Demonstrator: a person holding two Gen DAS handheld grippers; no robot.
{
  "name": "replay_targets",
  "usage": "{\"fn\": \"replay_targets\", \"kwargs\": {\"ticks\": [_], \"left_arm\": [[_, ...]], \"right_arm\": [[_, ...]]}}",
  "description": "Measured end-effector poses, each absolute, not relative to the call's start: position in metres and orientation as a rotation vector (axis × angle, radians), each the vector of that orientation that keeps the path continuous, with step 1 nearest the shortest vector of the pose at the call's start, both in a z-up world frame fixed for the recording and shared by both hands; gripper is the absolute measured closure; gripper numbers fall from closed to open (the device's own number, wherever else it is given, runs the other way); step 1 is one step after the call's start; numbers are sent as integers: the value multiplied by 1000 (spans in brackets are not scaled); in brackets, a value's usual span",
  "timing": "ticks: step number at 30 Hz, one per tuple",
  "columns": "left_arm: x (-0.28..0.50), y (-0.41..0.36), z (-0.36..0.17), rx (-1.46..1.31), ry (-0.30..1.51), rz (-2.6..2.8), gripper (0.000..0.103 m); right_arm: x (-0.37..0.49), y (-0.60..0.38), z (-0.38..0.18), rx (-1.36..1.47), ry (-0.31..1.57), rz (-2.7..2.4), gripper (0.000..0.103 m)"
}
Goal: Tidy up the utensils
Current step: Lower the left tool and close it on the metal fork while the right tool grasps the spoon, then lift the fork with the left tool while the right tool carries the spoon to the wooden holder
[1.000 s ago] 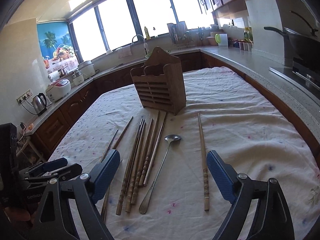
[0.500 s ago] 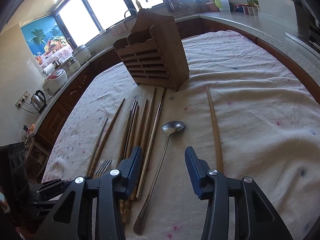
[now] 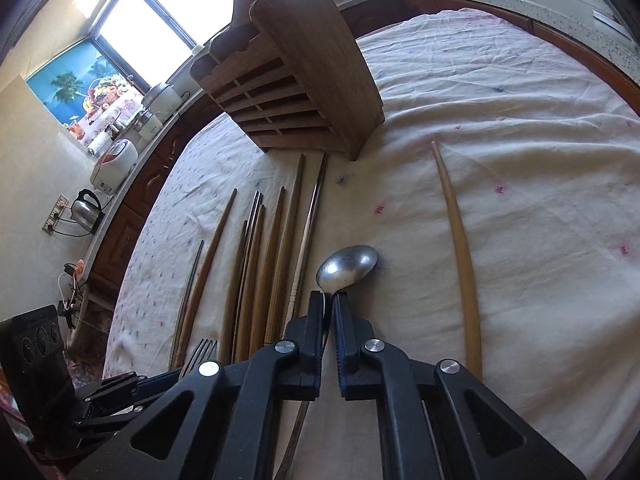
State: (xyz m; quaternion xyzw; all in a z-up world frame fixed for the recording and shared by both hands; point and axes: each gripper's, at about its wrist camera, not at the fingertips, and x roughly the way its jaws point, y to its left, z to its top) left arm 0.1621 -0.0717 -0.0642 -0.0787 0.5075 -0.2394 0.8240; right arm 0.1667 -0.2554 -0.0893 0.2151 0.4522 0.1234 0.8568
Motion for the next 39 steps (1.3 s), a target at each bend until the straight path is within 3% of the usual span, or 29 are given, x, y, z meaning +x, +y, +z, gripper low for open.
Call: {"fn": "replay_targets", "kwargs": {"ticks": [1,2,23,39], "left_arm": [[162,-70,-65,-172,1083,-508,99],[162,-68,-65,-181,1082,-507,100],[155,-10,38,-316,761,-481,101],[192,-6,78,-304,629,-455,101]], "right_arm": [[165,-255,-88,450,947,261,99],[163,-256,-86,451,941,263,100],[119,-257,42,310,607,209,101],[132,-264,60,286,541,189,101]]}}
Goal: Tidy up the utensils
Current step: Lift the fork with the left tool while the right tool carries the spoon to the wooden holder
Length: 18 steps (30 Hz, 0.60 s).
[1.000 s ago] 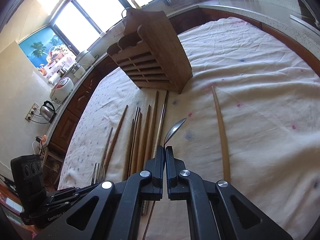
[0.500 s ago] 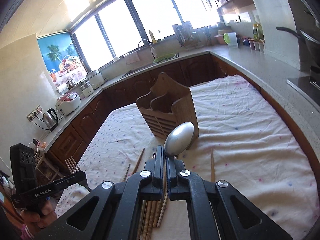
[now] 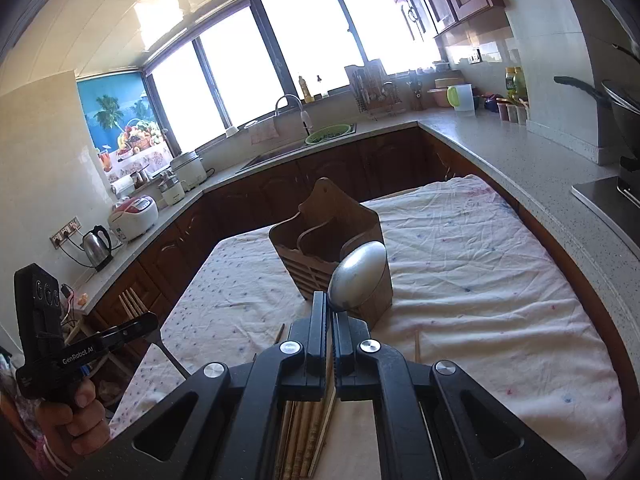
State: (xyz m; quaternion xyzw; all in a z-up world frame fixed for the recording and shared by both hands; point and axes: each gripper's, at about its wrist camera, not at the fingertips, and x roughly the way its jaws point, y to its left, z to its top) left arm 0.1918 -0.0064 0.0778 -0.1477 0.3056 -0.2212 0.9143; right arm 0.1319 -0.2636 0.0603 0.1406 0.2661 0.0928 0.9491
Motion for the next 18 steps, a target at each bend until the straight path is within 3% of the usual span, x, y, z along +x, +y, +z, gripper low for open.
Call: {"fn": "replay_targets", "kwargs": {"ticks": [12,18], "left_arm": [[283,-46,161,-252,393,-493,101],[341,-75,145,-227,398,-477,101]], "right_arm": [[182,-273,122,189,339,114,101],[221,-268,119,148,327,88,101]]}}
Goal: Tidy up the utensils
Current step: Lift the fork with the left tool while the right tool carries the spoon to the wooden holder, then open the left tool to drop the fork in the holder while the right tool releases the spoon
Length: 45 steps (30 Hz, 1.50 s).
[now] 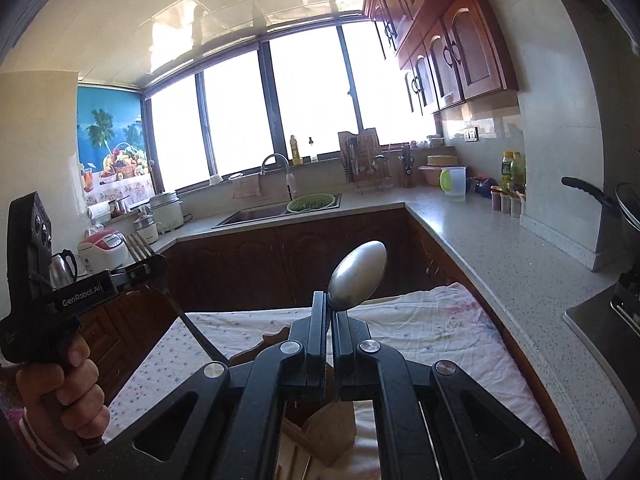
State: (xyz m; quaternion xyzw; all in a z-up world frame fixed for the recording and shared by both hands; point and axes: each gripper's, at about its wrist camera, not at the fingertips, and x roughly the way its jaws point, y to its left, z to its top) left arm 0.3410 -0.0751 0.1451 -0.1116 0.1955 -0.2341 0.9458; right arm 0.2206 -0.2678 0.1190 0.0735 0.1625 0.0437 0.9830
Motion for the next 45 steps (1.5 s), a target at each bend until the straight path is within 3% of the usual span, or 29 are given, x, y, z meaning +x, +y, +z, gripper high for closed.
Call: {"fn": "replay_targets", "kwargs": {"ticks": [8,17,27,31,33,36,37,38,40,45], "left_arm": [[386,-90,79,-214,532,-441,101],[389,-99,44,-197,604,-444,99],[381,-100,43,-221,635,-458,98],[377,-101,45,-201,638,-451,96],[373,-100,48,-203,637,-458,92],[368,-99,52,-200,627,-458,85],[366,-98,54,-196,624,-452,78],[364,-97,56,-189,619,-433,62],[358,-90,59,-194,596,-407,50],[345,-66,58,-243,605,-378,44]], "right_arm": [[261,-263,67,130,452,97,101],[275,-265,33,135,542,117,101],[277,-265,29,146,542,126,100],[278,-269,28,178,562,131,93],[277,-271,27,197,567,135,90],[272,-276,29,221,558,132,77],[270,-277,30,230,555,130,75],[268,-279,31,241,551,128,74],[263,-283,34,260,544,127,74],[239,-294,39,306,516,113,56]]}}
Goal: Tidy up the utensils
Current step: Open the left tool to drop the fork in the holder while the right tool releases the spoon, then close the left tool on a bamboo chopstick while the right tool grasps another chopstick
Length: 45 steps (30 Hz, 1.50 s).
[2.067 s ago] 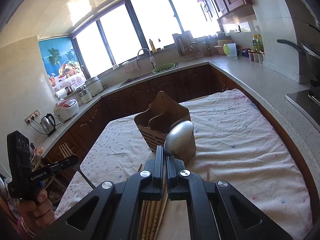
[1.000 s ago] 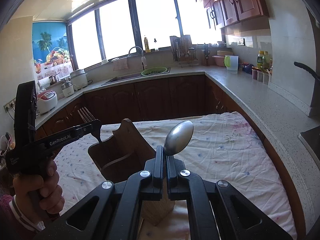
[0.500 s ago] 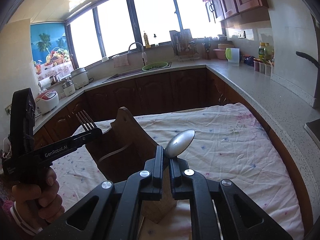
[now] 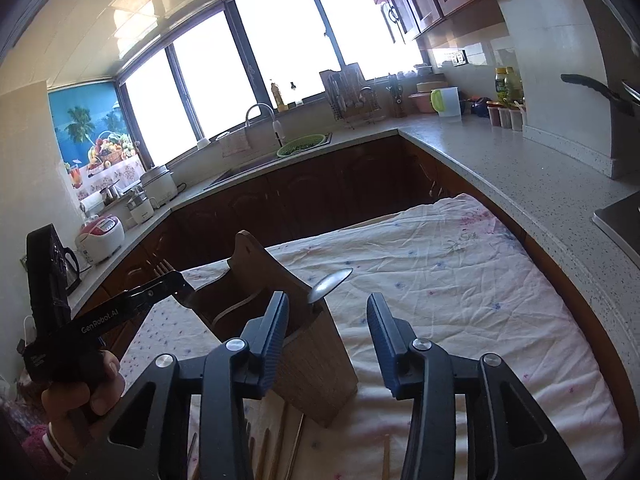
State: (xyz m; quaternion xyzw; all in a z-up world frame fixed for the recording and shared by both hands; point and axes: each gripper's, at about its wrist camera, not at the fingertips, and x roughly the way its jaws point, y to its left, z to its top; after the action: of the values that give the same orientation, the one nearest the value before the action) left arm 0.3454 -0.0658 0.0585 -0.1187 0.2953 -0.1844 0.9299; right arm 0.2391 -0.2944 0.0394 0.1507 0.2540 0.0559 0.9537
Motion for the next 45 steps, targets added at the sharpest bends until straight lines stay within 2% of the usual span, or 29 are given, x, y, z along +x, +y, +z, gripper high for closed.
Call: {"fn": "replay_targets", "kwargs": {"ticks": [5,7,10,25,45], "left_arm": [[321,-43,50,-268,625,-330,37],[309,-35,44,-269,642,-303,36],[287,-24,34,-283,660,-285,35],[186,4,-8,-253,739,-195,32],[189,-18,-31,-183,843,-201,32]], "right_arm": [[208,-302,38,345,495,101,35],[195,-303,36,353,485,99,23],[176,-302,31,358,483,92,18],[113,-278,-6,312,578,59,17],[118,-280,-34,308,676,43,17]]}}
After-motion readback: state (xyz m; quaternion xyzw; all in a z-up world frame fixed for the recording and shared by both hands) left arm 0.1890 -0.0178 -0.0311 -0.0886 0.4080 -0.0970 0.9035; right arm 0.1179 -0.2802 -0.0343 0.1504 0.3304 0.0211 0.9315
